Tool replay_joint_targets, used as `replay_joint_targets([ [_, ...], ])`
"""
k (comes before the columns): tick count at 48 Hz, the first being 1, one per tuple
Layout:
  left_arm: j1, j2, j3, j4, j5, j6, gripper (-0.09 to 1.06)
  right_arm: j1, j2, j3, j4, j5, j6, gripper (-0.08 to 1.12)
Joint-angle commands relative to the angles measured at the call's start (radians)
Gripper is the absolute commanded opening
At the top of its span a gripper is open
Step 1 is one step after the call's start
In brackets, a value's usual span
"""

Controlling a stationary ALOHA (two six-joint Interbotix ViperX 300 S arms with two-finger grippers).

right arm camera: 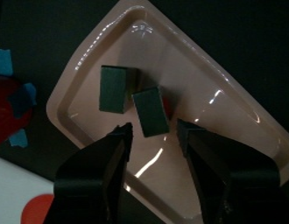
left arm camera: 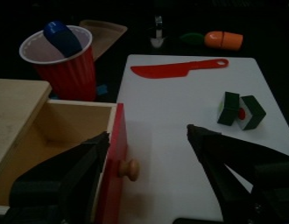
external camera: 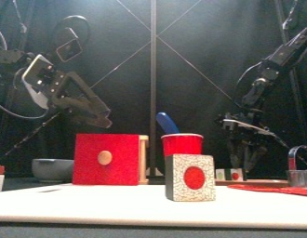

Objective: Place sushi on board then cut the sushi with the knife then place the pieces on the plate
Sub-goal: Place the 4 sushi pieces on the plate

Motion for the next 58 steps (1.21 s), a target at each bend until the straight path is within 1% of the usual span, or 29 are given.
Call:
replay_joint_targets([
  [1, -0.002, -0.003, -0.014, 0.002, -0.006, -0.002, 1.02, 0.106, -0.118, 0.003, 0.002, 0.028, -0.002, 0.81],
  [6, -0.002, -0.003, -0.023, 0.002, -0.005, -0.002, 1.02, 0.31, -0.19, 0.011, -0.011, 0.028, -0.018, 0.81],
  [9, -0.002, -0.003, -0.028, 0.002, -0.005, -0.002, 1.02, 0.48, -0.192, -0.002, -0.029, 0.023, -0.003, 0.81],
  [10, -0.002, -0.002, -0.028, 0.002, -0.005, -0.002, 1.02, 0.514, -0.186, -0.005, -0.031, 0.018, 0.0, 0.81],
  [11, -0.002, -0.003, -0.028, 0.002, -0.005, -0.002, 1.02, 0.577, -0.167, -0.015, -0.025, 0.005, 0.005, 0.81],
  [15, -0.002, -0.003, -0.028, 0.002, -0.005, -0.002, 1.02, 0.713, -0.08, -0.074, 0.035, -0.035, 0.003, 0.81],
  [20, -0.002, -0.003, -0.032, 0.002, -0.005, -0.002, 1.02, 0.795, 0.052, -0.179, 0.08, -0.052, -0.005, 0.81],
  [27, -0.002, -0.003, -0.04, 0.002, -0.005, -0.002, 1.02, 0.828, 0.224, -0.331, 0.064, -0.034, -0.009, 0.81],
  [34, 0.0, -0.002, -0.037, 0.002, -0.005, -0.002, 1.02, 0.833, 0.341, -0.453, 0.038, -0.028, -0.015, 0.81],
  [44, 0.0, 0.0, -0.023, 0.002, -0.005, -0.002, 1.02, 0.838, 0.408, -0.508, 0.032, -0.026, -0.018, 0.81],
  [54, 0.0, 0.0, -0.02, -0.018, -0.005, 0.0, 1.02, 0.857, 0.426, -0.512, 0.055, -0.026, -0.015, 0.81],
  [58, 0.0, 0.0, -0.015, -0.018, -0.005, -0.002, 1.02, 0.867, 0.431, -0.514, 0.066, -0.026, -0.015, 0.81],
])
